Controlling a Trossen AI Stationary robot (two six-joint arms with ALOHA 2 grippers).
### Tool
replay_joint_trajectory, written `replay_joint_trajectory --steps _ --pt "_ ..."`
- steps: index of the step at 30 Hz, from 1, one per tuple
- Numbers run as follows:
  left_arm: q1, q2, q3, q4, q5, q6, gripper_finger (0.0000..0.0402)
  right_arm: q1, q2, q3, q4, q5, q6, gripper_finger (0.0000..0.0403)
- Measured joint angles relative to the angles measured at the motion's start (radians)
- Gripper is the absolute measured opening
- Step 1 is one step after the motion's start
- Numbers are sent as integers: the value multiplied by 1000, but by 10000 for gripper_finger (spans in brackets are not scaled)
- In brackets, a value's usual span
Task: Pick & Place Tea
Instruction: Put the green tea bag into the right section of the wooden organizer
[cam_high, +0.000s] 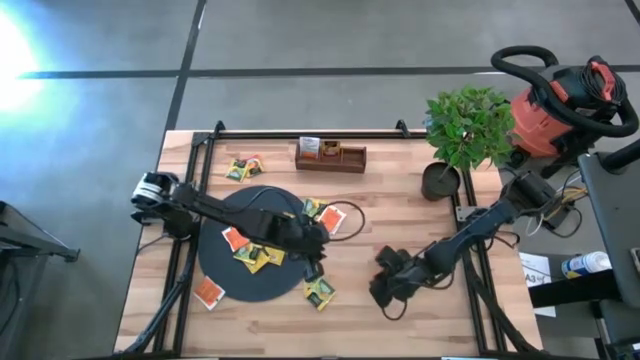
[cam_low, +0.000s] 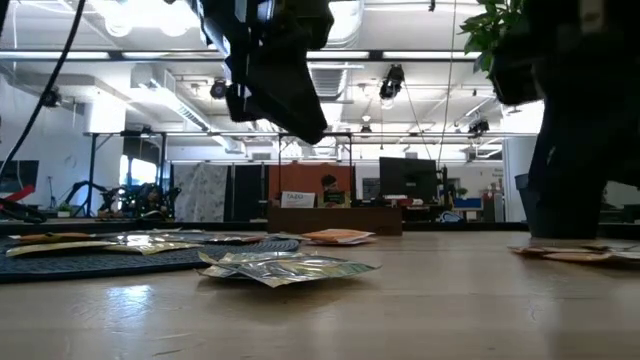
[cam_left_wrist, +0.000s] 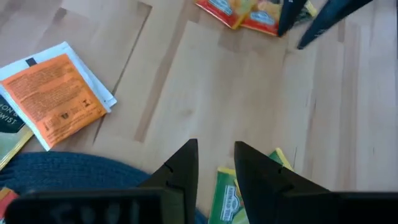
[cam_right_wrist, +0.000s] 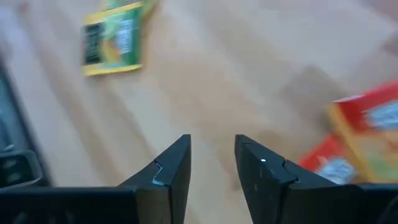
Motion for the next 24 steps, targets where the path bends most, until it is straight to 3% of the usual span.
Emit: replay_joint_trajectory --steps 8,16,24 --pt "9 32 6 131 39 -9 98 12 -7 -1 -210 -198 125 121" --pt "23 46 2 158 43 -9 98 37 1 -6 -255 -178 160 121" --pt "23 46 -1 150 43 -14 98 -26 43 -6 -244 -137 99 121"
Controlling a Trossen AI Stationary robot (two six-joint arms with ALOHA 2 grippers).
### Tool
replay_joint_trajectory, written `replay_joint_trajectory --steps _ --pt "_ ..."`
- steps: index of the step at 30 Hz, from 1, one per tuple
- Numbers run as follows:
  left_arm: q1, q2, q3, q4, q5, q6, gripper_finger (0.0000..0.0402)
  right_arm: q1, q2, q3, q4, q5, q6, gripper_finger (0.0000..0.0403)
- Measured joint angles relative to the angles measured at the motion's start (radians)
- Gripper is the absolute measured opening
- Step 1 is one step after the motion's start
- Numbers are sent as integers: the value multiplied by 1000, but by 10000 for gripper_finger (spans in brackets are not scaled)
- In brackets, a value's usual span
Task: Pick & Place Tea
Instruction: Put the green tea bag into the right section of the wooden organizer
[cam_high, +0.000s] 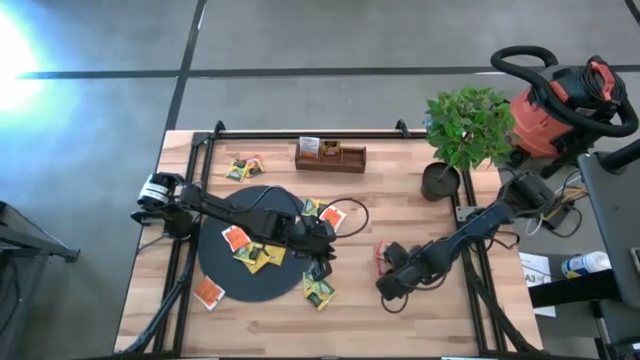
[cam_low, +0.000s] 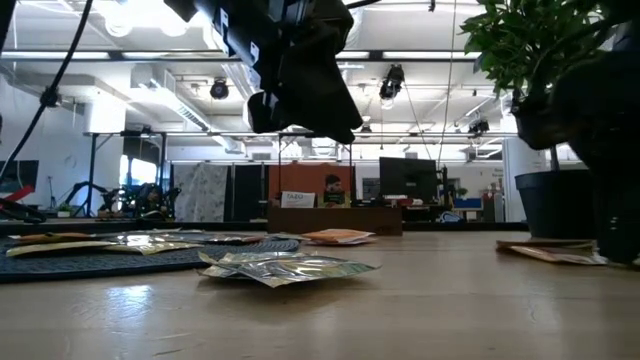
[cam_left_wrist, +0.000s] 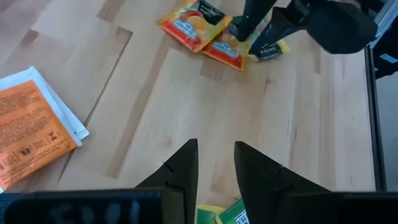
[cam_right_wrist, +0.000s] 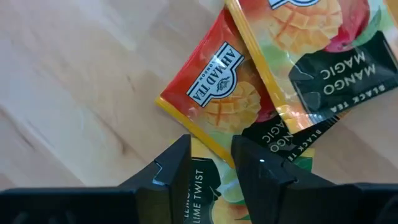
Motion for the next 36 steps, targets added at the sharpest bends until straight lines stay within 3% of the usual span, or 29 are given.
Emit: replay_joint_trajectory --steps 12,22,29,36 --pt "1 0 0 -4 -5 -3 98 -34 -6 -4 -21 266 -1 121" --pt "5 11 0 29 -5 -3 98 17 -53 -4 -20 194 4 121" --pt "7 112 10 260 145 -56 98 117 -85 -4 -135 197 274 121" --pt "24 266 148 281 223 -78 98 154 -83 -28 -237 144 395 114"
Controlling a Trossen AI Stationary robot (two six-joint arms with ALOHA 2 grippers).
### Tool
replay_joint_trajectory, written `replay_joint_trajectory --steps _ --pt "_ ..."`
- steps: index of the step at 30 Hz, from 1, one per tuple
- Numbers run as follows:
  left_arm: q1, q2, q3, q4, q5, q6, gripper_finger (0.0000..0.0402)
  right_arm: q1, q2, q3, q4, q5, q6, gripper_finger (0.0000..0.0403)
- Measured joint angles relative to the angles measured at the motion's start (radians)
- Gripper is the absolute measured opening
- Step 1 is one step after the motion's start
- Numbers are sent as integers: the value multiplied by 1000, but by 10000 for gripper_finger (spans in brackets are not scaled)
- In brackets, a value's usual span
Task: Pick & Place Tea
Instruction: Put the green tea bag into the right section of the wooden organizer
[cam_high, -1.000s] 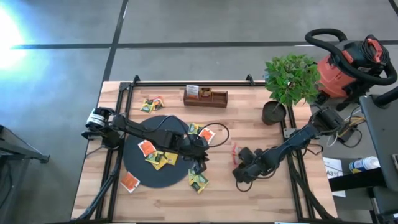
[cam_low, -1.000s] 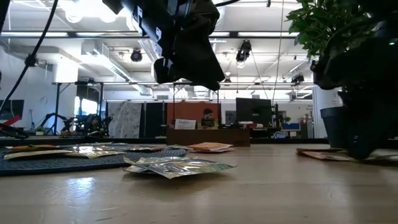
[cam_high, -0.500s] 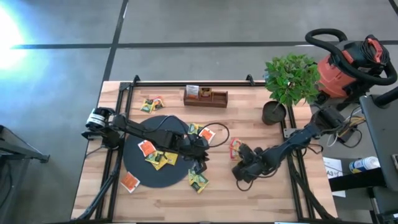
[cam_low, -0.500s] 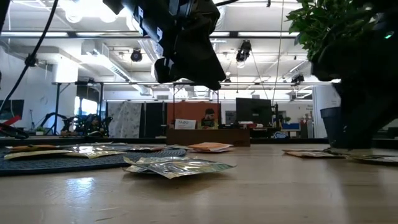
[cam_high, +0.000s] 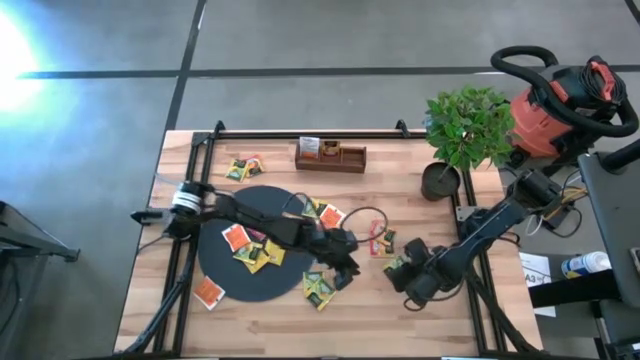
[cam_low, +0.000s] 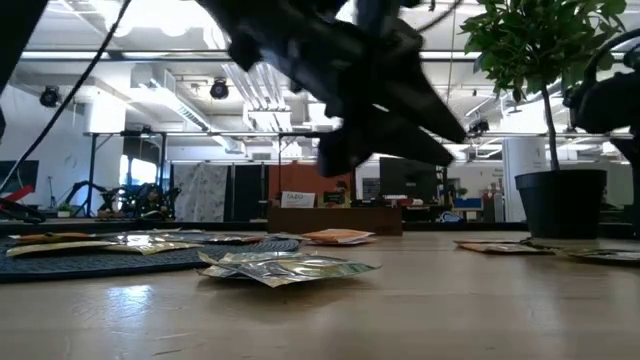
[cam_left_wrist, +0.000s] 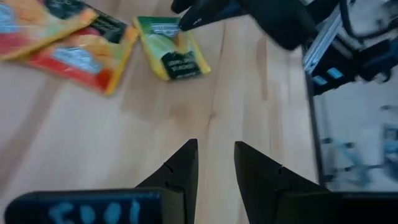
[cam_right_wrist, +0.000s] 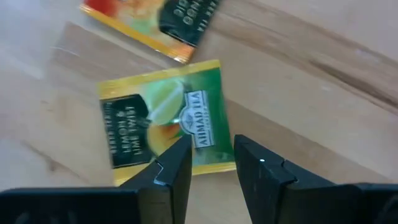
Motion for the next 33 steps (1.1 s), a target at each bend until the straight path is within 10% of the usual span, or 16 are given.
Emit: replay_joint_trajectory --steps 8,18,33 --pt "21 215 262 -181 218 -79 98 -2 -7 -87 164 -16 63 87" --pt "31 248 321 -237 21 -149 98 -1 -13 -70 196 -12 66 63" --pt "73 249 269 -185 98 -298 99 -1 -13 -75 260 61 123 63"
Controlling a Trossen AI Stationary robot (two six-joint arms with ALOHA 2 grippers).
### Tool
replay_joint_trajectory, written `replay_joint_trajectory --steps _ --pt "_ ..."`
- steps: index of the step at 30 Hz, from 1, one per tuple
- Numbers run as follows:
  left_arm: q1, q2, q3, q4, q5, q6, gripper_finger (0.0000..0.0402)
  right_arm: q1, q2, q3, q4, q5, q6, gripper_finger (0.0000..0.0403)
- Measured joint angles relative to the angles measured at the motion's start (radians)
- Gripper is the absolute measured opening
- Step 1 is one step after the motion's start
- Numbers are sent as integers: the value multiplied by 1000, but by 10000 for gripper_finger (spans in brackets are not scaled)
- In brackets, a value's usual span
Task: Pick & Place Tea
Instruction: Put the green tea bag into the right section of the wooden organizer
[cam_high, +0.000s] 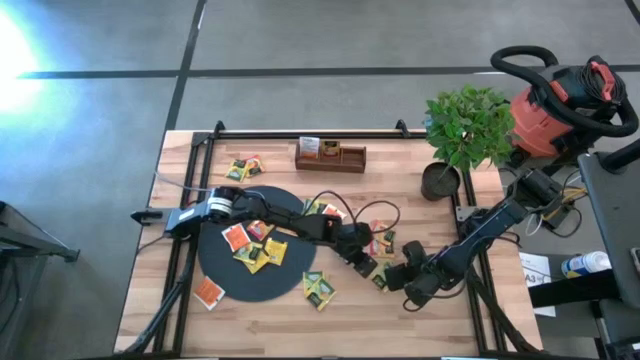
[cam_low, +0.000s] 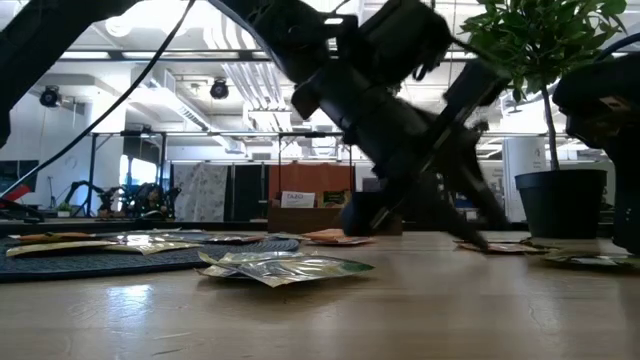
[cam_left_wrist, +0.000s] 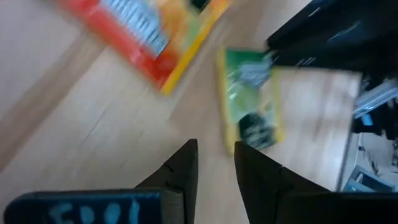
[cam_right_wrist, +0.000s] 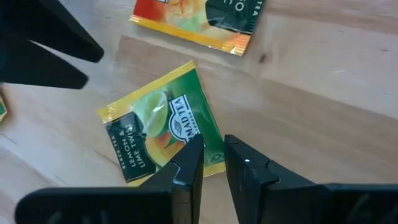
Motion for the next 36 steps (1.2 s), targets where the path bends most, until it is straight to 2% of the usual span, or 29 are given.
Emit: replay_joint_trajectory --steps 9,20,29,36 --pt "-14 -4 -82 111 5 -88 99 0 -1 2 -1 0 -25 63" --pt "-36 -4 -86 137 4 -98 99 0 1 26 7 -1 -64 63" --pt "-51 -3 -86 140 7 -113 99 0 79 9 100 -28 -61 63" --pt "-51 -3 -88 167 3 -145 99 -1 87 8 151 -29 -57 63"
